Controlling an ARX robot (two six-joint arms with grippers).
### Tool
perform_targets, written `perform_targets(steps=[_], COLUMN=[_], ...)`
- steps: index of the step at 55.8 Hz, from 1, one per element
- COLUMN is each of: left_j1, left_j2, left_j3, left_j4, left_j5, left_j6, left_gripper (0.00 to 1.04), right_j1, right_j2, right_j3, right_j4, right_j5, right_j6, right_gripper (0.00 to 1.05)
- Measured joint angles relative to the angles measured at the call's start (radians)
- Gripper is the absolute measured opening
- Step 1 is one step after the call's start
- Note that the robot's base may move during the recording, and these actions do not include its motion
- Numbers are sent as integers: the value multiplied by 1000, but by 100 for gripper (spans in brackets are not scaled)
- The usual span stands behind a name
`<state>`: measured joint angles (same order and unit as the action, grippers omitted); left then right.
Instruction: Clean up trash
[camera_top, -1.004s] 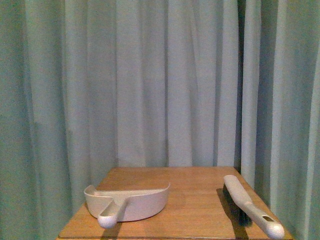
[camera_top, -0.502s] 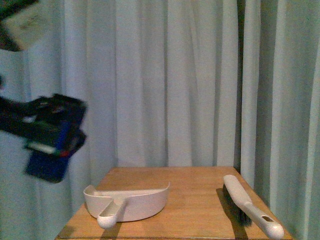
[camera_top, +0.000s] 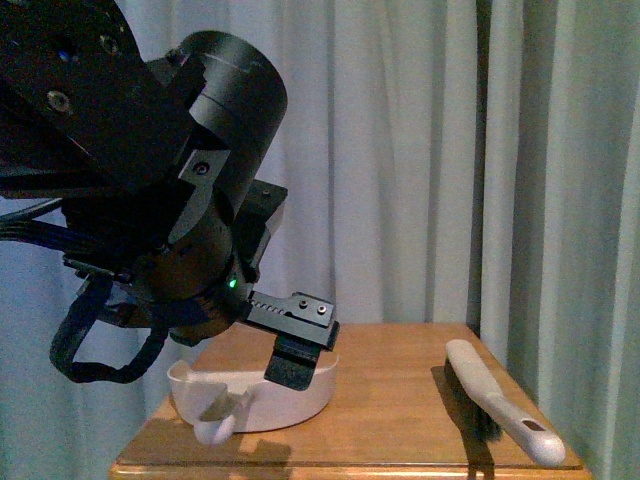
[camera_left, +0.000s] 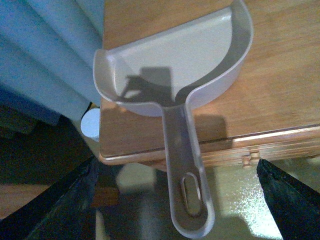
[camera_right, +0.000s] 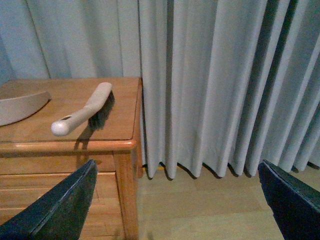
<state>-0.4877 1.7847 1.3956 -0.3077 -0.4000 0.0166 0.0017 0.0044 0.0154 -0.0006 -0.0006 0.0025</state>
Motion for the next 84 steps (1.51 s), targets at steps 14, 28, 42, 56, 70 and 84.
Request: perform_targets(steps=[14,28,42,56,70,84], left_j1=[12,43,41,40,40,40], left_j2=[87,169,229,259,276,282], left_j3=[51,93,134,142,147,147], left_j4=[-40,-45,-46,-46,-46,-46], left_j5=[6,-12,-1,-18,-19,-19], left_j6=[-86,-123,-137,-137,-137,-137], left_gripper=[97,97,97,97,97,91], right_j1=[0,0,0,0,0,0], right_j2=[0,0,0,0,0,0], right_j3=[0,0,0,0,0,0], right_j4=[0,0,0,0,0,0], right_j5=[0,0,0,0,0,0], right_j6=[0,0,0,0,0,0], right_gripper=[97,97,97,97,97,97])
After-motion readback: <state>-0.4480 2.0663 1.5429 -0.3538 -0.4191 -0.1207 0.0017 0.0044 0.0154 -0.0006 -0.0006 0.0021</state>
